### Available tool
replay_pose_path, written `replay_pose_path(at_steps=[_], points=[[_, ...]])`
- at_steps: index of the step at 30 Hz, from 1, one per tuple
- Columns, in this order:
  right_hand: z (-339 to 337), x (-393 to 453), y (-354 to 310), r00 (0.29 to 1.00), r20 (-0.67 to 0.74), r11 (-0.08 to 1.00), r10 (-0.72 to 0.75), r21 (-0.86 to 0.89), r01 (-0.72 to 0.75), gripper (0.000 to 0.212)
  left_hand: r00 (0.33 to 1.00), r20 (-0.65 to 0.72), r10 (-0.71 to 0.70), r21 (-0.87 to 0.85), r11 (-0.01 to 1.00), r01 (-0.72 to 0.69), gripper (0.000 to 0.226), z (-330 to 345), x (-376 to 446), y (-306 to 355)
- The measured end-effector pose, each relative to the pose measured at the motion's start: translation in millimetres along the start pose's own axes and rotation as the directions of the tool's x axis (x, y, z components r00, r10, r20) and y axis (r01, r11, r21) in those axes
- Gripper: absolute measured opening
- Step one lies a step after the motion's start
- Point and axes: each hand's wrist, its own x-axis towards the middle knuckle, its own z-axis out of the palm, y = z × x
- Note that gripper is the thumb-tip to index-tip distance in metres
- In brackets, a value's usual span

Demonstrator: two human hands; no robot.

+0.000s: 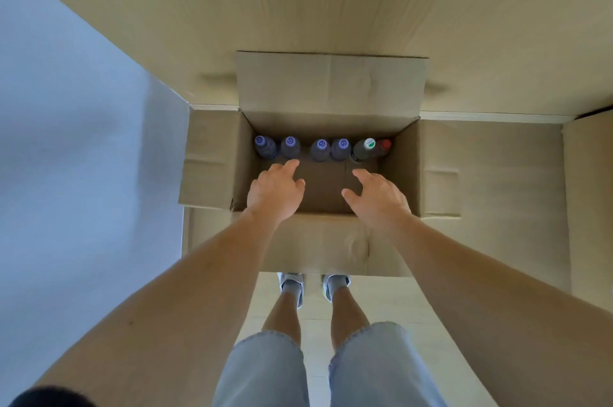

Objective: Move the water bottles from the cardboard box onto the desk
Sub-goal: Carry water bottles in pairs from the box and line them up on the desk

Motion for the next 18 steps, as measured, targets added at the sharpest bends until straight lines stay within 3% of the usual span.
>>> replay_pose_path(at_steps=[18], points=[[131.0,217.9,56.2,0.996,-0.055,0.993,0.073,0.095,-0.068,0.07,0.999,0.023,0.028,-0.039,0.999,-0.027,0.061,143.6,200.1,-29.1]])
